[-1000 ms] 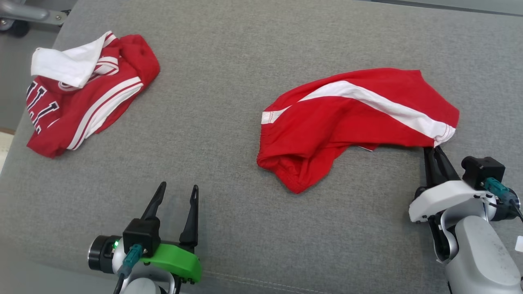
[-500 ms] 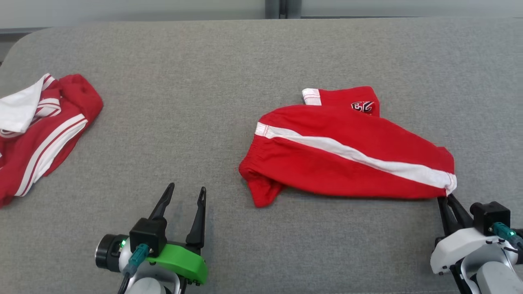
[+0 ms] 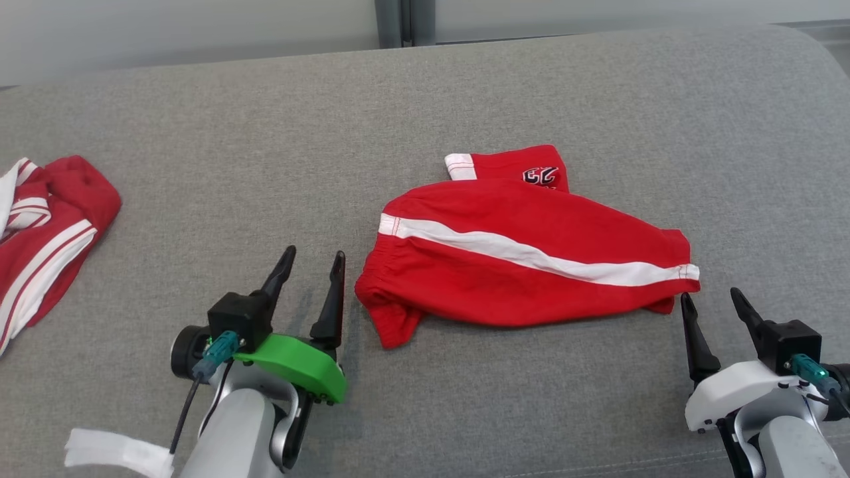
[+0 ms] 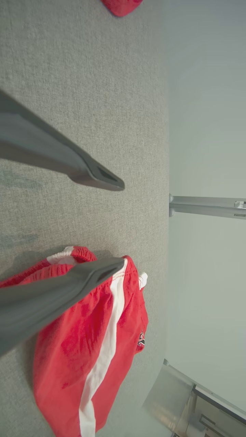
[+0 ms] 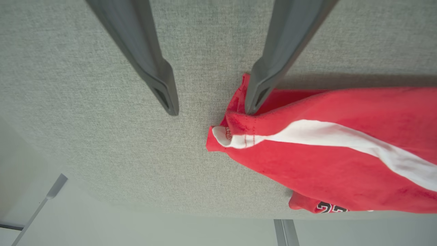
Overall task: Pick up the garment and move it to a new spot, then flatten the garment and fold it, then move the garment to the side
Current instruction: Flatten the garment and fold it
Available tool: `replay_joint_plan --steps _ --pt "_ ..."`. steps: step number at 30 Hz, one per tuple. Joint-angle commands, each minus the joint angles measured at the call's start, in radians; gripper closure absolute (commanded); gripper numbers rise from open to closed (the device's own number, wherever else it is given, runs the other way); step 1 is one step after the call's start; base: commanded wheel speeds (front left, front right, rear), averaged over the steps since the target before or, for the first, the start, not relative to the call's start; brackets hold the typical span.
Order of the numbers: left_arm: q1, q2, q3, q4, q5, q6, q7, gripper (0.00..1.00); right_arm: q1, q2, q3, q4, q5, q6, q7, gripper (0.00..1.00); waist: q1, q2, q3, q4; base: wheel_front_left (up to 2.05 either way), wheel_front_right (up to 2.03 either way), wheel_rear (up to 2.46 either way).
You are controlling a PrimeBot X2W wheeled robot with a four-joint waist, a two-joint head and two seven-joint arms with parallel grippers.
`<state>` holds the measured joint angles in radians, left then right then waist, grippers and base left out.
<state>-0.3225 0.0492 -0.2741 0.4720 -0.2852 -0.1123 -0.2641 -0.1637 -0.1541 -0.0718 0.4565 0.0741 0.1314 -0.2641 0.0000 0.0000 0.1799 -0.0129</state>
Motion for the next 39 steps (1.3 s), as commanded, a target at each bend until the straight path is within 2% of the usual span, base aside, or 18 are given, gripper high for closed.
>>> replay_joint_plan --steps 1,11,12,13,17,29,34,35,36,39 --pt "-0.02 0.003 -0.012 0.021 -0.017 -0.004 0.0 0.0 -0.009 0.001 0.002 -0.007 -0.004 -0.001 -0.001 0.0 0.0 0.0 0.004 -0.019 0.0 0.0 0.0" --pt "-0.17 0.004 -0.197 0.326 -0.17 -0.018 0.0 0.0 -0.021 -0.001 0.004 -0.046 -0.001 -0.001 -0.001 0.0 0.0 0.0 0.021 -0.059 0.0 0.0 0.0" --pt "-0.176 0.003 -0.212 0.341 -0.179 -0.018 0.0 0.35 -0.021 -0.001 0.003 -0.048 0.0 -0.001 -0.001 0.0 0.0 0.0 0.021 -0.06 0.0 0.0 0.0" --pt "-0.181 0.003 -0.223 0.348 -0.188 -0.018 0.0 1.0 -0.023 -0.001 0.002 -0.052 0.001 -0.001 -0.001 0.0 0.0 0.0 0.021 -0.06 0.0 0.0 0.0" --pt "-0.167 0.004 -0.247 0.358 -0.207 -0.019 0.0 1.0 -0.017 0.005 -0.004 -0.066 0.003 -0.001 -0.001 0.0 0.0 0.0 0.009 -0.046 0.0 0.0 0.0" --pt "-0.005 0.038 -0.043 0.269 -0.094 0.024 0.0 1.0 0.003 0.032 0.014 -0.08 0.013 -0.001 -0.001 0.0 0.0 0.0 -0.044 0.053 0.0 0.0 0.0" --pt "0.037 0.048 0.014 0.251 -0.046 0.034 0.0 1.0 -0.001 0.035 0.032 -0.075 0.013 -0.001 -0.001 0.0 0.0 0.0 -0.052 0.069 0.0 0.0 0.0" --pt "0.045 0.047 0.03 0.239 -0.036 0.041 0.0 0.64 -0.001 0.035 0.034 -0.074 0.013 -0.001 -0.001 0.0 0.0 0.0 -0.054 0.07 0.0 0.0 0.0" --pt "0.052 0.046 0.047 0.225 -0.03 0.044 0.0 0.0 0.0 0.035 0.037 -0.073 0.013 -0.001 -0.001 0.0 0.0 0.0 -0.056 0.071 0.0 0.0 0.0" --pt "0.094 0.039 0.094 0.164 0.011 0.054 0.0 0.0 0.007 0.039 0.046 -0.07 0.018 -0.001 -0.001 0.0 0.0 0.0 -0.071 0.065 0.0 0.0 0.0"
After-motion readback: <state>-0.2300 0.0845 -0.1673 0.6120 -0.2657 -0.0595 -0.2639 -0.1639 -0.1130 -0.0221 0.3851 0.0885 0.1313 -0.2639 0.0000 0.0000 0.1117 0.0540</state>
